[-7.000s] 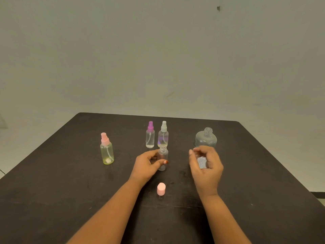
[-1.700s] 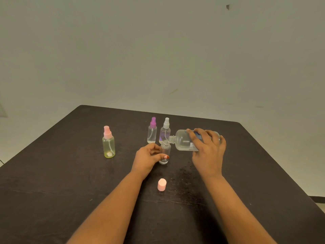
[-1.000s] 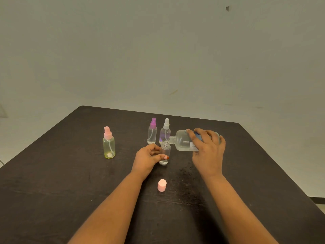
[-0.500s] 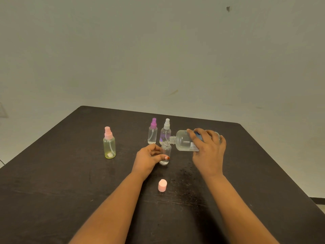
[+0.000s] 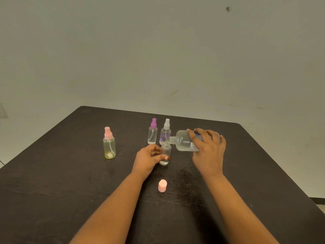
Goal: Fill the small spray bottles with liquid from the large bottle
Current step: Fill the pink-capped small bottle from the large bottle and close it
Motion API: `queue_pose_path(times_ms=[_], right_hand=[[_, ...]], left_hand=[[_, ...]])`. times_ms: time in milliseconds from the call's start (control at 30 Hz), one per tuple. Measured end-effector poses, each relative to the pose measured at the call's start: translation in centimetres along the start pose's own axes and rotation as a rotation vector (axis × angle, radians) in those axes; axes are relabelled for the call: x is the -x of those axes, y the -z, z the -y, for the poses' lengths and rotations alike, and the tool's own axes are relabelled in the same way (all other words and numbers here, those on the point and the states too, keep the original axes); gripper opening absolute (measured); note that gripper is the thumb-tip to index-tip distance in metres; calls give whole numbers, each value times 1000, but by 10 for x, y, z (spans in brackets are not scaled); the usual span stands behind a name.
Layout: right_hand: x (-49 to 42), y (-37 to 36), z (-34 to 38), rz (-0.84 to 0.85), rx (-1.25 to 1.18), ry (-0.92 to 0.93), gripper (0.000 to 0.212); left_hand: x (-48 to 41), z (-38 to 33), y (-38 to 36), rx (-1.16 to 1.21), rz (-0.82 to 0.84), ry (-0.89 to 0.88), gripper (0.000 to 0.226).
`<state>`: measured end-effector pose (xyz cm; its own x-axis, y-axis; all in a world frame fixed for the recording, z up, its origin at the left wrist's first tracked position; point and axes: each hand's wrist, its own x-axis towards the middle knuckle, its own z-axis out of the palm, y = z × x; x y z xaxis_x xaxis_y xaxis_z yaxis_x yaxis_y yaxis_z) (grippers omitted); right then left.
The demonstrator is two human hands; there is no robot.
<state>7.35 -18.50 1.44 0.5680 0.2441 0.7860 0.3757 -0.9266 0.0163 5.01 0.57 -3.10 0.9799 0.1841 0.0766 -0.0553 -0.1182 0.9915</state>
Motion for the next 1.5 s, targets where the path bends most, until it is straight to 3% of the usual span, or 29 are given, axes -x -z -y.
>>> queue_pose_path(times_ms=[1500], right_hand=[[-2,1,1,-11,14,0,73]], left_hand=[[2,-3,-1,29,10,14,25]])
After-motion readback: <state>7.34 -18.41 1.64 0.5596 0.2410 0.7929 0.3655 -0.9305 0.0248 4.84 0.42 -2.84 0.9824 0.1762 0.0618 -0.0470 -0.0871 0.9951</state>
